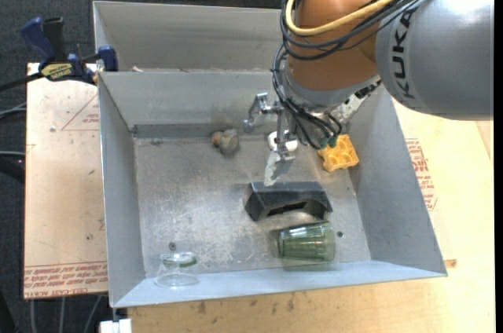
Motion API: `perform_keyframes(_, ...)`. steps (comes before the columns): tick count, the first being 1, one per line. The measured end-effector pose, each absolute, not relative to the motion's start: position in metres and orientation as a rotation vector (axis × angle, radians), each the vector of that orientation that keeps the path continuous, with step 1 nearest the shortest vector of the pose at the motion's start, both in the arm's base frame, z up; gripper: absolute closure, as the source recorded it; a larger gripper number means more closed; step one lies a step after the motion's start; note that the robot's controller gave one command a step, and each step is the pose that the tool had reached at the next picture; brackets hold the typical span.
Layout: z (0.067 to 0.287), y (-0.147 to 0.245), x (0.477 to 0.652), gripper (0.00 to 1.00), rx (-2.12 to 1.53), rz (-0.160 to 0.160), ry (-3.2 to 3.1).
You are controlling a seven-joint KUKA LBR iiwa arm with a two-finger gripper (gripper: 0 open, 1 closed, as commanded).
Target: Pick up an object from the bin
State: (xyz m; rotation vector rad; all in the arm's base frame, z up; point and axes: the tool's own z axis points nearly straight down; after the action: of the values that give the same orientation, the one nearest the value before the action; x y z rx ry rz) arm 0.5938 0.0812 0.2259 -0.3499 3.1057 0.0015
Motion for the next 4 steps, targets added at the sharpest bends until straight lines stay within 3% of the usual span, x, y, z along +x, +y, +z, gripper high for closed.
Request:
perform_keyframes(1, 0.154, 0.057, 0.552, 0.00, -0.422, 0.002, 3.109)
perform_keyframes(2, 0.090, 0.040, 0.569, 1.00, -0.969, 0.004, 2.973)
perform_keyframes(4, 0.092, 0.041, 0.566, 1.00, -0.967, -0.001, 2.964)
